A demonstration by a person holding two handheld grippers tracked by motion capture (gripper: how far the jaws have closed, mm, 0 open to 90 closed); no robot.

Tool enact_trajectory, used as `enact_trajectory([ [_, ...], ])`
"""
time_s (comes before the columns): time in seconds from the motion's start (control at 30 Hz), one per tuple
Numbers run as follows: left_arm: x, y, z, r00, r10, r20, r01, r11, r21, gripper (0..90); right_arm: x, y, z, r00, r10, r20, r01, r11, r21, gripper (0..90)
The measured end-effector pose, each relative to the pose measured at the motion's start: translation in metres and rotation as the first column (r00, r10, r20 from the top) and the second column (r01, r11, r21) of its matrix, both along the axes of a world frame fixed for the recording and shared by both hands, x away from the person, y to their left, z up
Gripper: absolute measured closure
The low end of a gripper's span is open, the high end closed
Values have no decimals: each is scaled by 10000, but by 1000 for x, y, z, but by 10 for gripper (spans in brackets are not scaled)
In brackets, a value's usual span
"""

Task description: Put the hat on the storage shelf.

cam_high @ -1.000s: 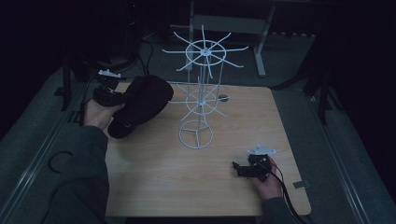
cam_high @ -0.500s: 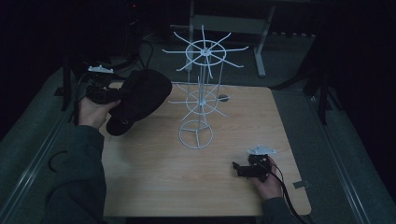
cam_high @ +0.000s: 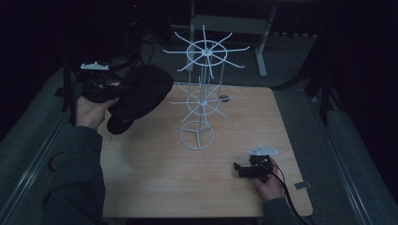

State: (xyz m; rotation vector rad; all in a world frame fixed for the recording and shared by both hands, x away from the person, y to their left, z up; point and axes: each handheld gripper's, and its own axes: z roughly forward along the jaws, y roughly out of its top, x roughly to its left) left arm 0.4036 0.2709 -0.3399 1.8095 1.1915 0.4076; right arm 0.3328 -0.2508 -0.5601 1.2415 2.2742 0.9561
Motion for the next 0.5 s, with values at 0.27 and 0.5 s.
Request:
enact_trajectory([
  [0.27, -6, 2, 5, 9997, 21, 238, -18, 9999, -112, 848, 0, 0, 0, 10000, -1, -1, 1, 10000, 0, 110],
  [0.5, -11, 4, 15, 9989, 26, 463, -17, 9998, -208, 848, 0, 0, 0, 10000, -10, -11, 10, 10000, 11, 110],
])
